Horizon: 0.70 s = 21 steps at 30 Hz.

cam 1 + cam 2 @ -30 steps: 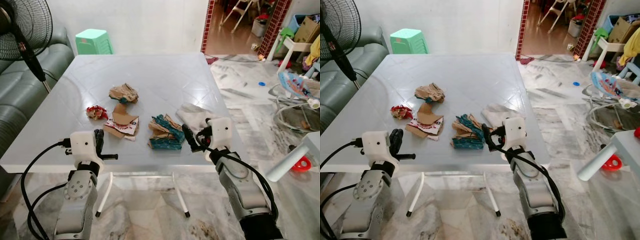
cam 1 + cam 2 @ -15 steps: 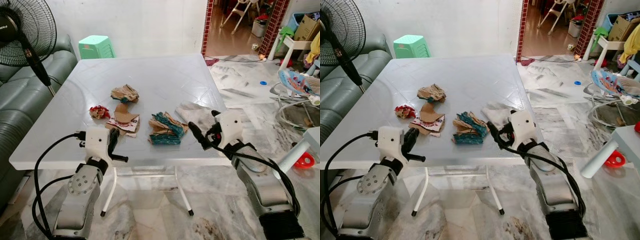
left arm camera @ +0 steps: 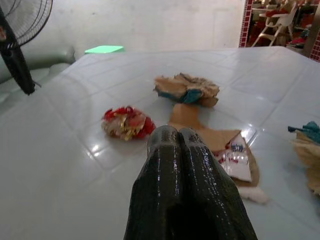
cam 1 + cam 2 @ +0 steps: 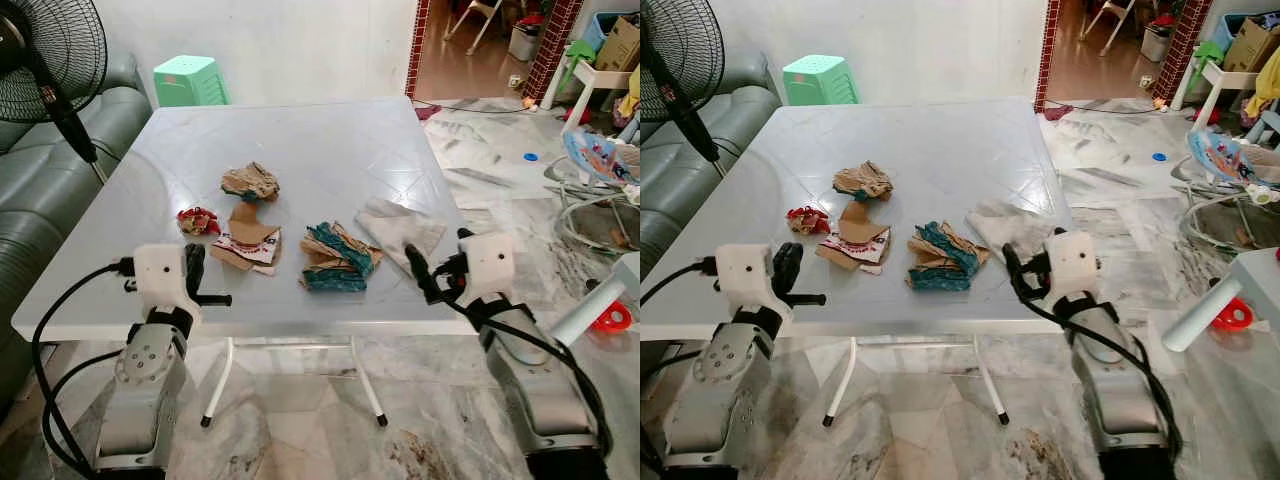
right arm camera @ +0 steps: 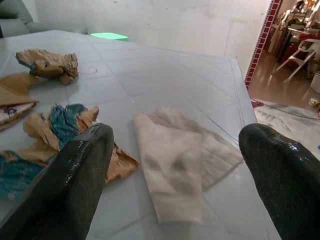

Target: Picking trash to rubbish bin

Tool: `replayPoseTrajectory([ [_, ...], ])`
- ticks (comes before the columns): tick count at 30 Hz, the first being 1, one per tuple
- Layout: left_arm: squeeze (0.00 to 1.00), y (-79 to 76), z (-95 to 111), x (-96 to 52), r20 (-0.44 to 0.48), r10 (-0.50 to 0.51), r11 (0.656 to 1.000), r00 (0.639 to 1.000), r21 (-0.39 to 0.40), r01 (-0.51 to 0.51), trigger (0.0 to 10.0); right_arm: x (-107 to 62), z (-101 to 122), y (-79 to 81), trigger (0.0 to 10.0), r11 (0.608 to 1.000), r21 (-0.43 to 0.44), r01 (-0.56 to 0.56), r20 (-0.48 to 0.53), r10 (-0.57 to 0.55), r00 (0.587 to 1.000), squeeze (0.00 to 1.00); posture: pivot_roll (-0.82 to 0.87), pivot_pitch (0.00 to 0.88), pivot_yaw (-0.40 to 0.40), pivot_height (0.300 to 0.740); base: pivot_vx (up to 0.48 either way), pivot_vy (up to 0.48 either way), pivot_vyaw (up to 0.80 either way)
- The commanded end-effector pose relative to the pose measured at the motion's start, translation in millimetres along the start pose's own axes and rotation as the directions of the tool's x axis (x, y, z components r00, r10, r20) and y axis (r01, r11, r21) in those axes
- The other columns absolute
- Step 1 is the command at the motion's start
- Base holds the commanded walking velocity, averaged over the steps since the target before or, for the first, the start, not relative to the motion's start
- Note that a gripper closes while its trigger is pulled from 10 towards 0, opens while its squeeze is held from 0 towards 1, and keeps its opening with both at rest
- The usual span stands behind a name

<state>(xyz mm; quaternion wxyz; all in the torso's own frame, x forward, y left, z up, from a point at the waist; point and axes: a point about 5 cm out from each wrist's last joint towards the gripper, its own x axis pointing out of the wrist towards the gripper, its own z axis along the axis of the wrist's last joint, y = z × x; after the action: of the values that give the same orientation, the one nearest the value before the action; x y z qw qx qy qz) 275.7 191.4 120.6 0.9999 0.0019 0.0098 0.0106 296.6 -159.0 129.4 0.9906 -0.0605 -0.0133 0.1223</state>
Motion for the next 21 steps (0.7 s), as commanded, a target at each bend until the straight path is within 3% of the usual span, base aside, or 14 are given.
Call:
replayPoseTrajectory([
  [1,0.0,-3.4,2.2,-2.6,0.014,-0.01,1.0,1.0,0.003,0.01,10.0,5.0,7.8,3.3,10.0,1.0,-0.013,-0.015,0.027,0.015,1.0,0.0,-0.01,0.0,0.011,0.74,0.0,0.0,0.0],
  [5,0.0,-13.6,1.1,-5.2,0.019,-0.03,0.999,0.999,0.017,0.03,10.0,27.2,23.0,23.5,10.0,0.992,-0.034,-0.125,0.08,0.128,0.989,0.0,0.0,0.004,0.002,0.74,0.0,0.0,0.0],
  [11,0.0,-22.5,0.8,-7.4,0.022,-0.036,0.999,0.999,0.039,0.035,10.0,43.6,32.1,43.1,10.0,0.98,-0.021,-0.198,0.1,0.199,0.975,0.0,0.01,0.025,-0.015,0.74,0.0,0.0,0.0],
  [21,0.0,-33.1,-9.8,-23.2,-0.033,-0.146,0.985,0.989,0.085,0.149,10.0,41.9,10.2,50.4,10.0,0.972,0.014,-0.234,0.015,0.234,0.972,0.0,0.06,0.054,-0.028,0.74,0.0,0.0,0.0],
])
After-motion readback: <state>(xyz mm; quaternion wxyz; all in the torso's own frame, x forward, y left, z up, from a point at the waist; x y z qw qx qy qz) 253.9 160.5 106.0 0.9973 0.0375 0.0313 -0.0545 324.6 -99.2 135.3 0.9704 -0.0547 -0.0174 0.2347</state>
